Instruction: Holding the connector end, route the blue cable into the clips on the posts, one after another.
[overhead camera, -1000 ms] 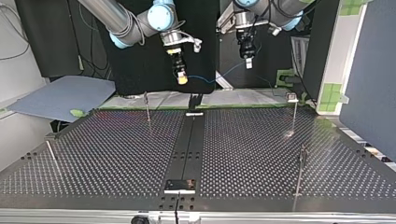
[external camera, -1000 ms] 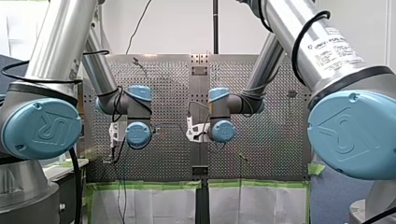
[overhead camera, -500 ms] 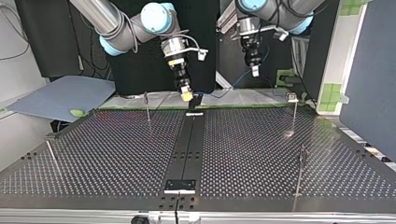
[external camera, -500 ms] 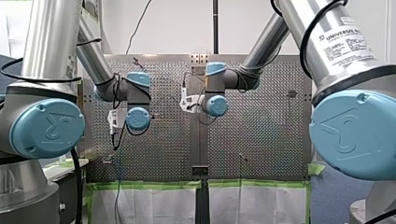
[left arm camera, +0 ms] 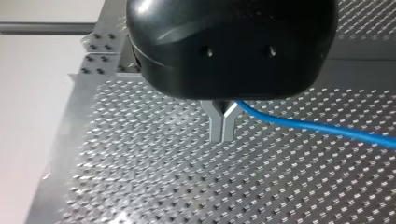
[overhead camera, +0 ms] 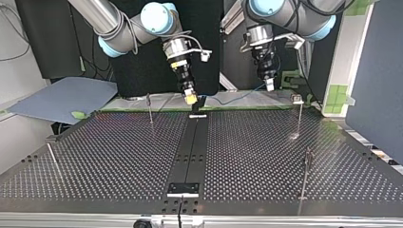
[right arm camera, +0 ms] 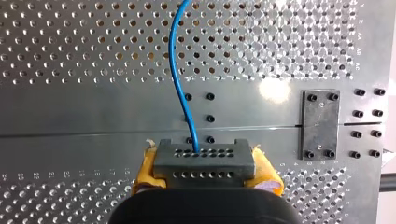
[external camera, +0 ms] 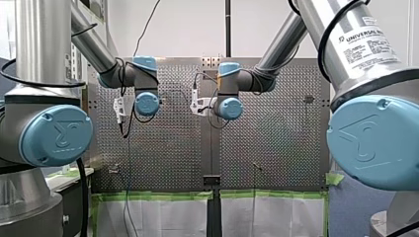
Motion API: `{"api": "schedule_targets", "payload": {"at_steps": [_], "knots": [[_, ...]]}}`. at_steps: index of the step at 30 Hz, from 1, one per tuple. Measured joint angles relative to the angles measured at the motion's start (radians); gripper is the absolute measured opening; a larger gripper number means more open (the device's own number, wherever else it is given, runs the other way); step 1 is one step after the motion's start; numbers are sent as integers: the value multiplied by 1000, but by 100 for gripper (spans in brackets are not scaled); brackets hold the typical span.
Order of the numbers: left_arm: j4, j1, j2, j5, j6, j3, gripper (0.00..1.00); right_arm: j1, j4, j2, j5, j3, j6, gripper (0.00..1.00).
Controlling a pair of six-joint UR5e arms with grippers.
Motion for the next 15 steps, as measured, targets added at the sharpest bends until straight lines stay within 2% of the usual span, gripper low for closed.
{"api": "schedule_targets", "payload": {"at_steps": [9,15], "knots": [[-66,32,78,15,-2,43,0,-4,1,1,-17,0,4,0],[-75,53,86,35,-3,60,0,-5,-1,1,-45,0,4,0]]}}
